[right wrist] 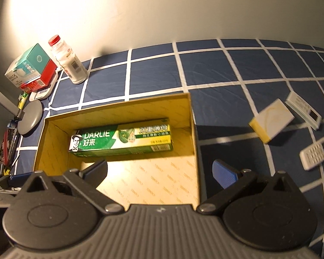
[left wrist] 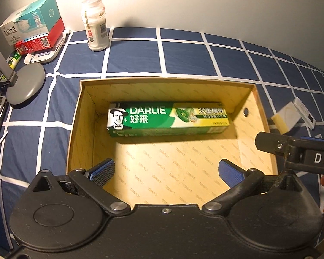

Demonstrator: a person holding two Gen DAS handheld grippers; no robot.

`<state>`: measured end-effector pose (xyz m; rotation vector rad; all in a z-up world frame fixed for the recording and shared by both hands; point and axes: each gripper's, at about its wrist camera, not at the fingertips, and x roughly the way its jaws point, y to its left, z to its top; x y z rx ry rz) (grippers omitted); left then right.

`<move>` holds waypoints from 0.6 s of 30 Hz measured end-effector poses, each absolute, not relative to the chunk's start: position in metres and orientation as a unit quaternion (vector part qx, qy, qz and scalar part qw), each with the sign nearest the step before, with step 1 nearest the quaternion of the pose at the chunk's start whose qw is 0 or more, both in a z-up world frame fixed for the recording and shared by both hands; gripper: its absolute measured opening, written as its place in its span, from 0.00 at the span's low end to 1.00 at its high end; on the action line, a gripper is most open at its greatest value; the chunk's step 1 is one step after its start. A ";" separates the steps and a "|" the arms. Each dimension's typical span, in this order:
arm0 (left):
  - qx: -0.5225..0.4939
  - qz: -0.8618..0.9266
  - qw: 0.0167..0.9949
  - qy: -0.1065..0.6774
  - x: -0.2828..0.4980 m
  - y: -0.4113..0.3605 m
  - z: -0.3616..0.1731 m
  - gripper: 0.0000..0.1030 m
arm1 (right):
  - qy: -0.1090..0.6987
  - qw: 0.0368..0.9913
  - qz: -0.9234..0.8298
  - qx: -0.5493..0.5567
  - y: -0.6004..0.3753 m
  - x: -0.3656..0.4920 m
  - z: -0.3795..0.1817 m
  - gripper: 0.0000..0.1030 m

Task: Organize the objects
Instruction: 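Move the right tool toward the white remote controls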

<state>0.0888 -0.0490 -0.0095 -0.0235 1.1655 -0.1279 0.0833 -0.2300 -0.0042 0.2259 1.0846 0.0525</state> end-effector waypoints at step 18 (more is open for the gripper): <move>0.002 -0.106 0.834 0.541 0.054 -0.111 0.000 1.00 | 0.499 0.857 -0.016 0.130 -0.296 0.029 0.011 1.00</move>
